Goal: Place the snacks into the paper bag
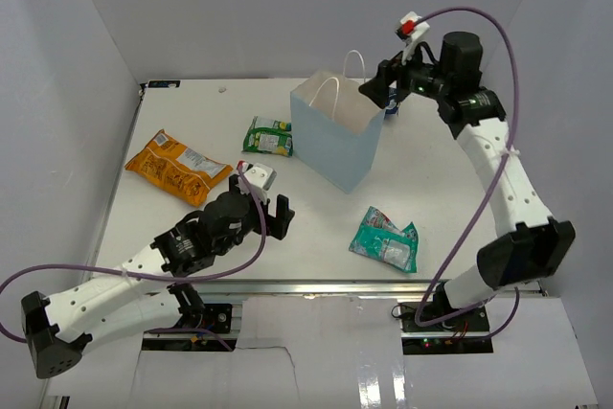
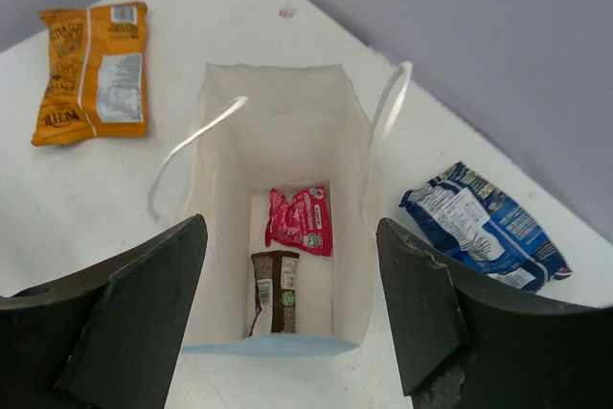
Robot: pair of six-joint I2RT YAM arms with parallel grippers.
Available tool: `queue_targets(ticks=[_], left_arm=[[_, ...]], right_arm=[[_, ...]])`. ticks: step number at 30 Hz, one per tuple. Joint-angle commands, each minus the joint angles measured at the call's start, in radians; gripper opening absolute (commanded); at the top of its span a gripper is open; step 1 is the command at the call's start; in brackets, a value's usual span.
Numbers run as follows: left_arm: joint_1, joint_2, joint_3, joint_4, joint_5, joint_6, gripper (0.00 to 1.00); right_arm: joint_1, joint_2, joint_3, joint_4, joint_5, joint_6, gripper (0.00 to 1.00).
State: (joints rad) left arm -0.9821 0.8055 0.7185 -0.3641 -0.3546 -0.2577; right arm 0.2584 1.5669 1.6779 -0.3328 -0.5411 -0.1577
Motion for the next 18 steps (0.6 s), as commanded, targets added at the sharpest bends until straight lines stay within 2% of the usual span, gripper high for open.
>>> queue_targets(ticks=[1, 4, 7, 9, 11, 13, 14, 18], left_arm=[[0.045, 0.001, 0.004, 0.054, 0.015, -0.101, 0.97], [0.152, 0.017, 0.012, 0.076, 0.142, -0.214, 0.97], [0.36, 0.056, 0.01, 0.125, 0.342, -0.33, 0.96], [0.433, 0.109, 0.016, 0.16, 0.47, -0.415, 0.96], [0.524, 0.18, 0.024, 0.177, 0.531, -0.48, 0.96], [0.58, 0.233, 0.033, 0.205, 0.59, -0.55, 0.96], [0.633, 0.262, 0.039, 0.208, 0.601, -0.63, 0.96], [0.73, 0.423, 0.099, 0.18, 0.605, -0.781, 0.95]], right_arm=[[-0.076, -0.181, -0.071, -0.005, -0.1, -0.011, 0.77], [-0.168, -0.305, -0.209, -0.025, -0.21, -0.009, 0.77], [-0.246, -0.428, -0.5, -0.023, -0.293, -0.034, 0.77], [-0.3, -0.499, -0.611, -0.025, -0.332, -0.055, 0.78], [-0.311, -0.533, -0.749, -0.025, -0.347, -0.086, 0.78], [-0.321, -0.554, -0.817, -0.018, -0.367, -0.1, 0.78], [-0.324, -0.556, -0.866, -0.014, -0.388, -0.109, 0.78], [-0.331, -0.553, -0.897, -0.017, -0.434, -0.14, 0.77]])
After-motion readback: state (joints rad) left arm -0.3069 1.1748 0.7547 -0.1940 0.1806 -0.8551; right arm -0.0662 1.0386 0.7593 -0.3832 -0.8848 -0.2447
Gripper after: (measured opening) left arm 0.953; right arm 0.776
